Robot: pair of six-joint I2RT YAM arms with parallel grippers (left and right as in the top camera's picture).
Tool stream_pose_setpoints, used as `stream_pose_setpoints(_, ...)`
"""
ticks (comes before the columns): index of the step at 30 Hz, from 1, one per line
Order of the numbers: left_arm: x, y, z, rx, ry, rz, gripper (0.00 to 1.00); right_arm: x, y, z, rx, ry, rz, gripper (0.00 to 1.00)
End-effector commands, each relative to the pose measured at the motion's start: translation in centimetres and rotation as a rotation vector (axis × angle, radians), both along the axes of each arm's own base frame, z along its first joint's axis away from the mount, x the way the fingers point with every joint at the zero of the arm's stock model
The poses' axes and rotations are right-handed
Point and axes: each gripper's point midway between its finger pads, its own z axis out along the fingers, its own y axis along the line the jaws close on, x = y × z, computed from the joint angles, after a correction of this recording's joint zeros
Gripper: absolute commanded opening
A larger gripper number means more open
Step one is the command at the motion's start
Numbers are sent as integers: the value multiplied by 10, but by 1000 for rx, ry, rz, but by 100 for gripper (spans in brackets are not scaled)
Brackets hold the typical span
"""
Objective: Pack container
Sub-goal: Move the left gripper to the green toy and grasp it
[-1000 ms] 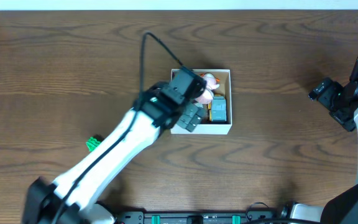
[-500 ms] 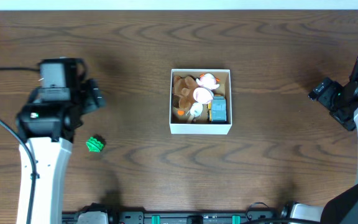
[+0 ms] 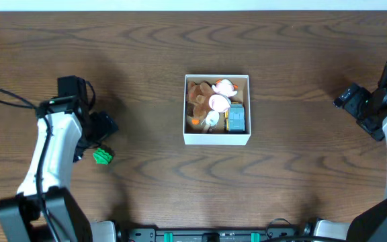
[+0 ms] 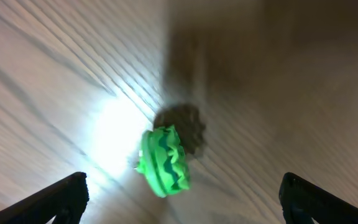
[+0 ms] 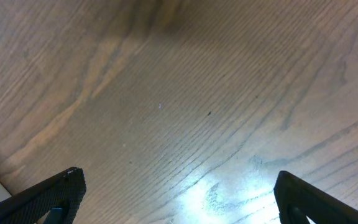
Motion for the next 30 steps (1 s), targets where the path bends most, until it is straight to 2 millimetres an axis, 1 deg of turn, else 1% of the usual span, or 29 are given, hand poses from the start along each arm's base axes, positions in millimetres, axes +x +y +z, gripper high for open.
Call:
stream_pose_setpoints(1, -6, -7, -20, -53, 41, 90, 98, 0, 1, -3, 7, 7, 11, 99)
stream_pose_setpoints(5, -6, -10, -42, -73, 55, 110, 98, 0, 1, -3, 6, 7, 11, 99)
stream_pose_setpoints(8, -7, -10, -49, -74, 67, 110, 98, 0, 1, -3, 7, 7, 11, 99)
stream_pose_setpoints(12, -7, -10, -52, -74, 67, 110, 99, 0, 1, -3, 7, 8, 11, 99)
stream_pose_setpoints(19, -9, -10, -53, -75, 73, 111, 97, 0, 1, -3, 6, 7, 11, 99)
stream_pose_setpoints(22, -13, -11, -57, -76, 79, 111, 92, 0, 1, -3, 7, 8, 11, 99)
stream_pose_setpoints(25, -18, -12, -63, -77, 88, 111, 91, 0, 1, -3, 7, 8, 11, 99)
stream_pose_setpoints(28, -21, -12, -65, -78, 94, 111, 90, 0, 1, -3, 6, 9, 11, 99)
stream_pose_setpoints(30, -21, -12, -65, -77, 94, 111, 86, 0, 1, -3, 7, 8, 11, 99)
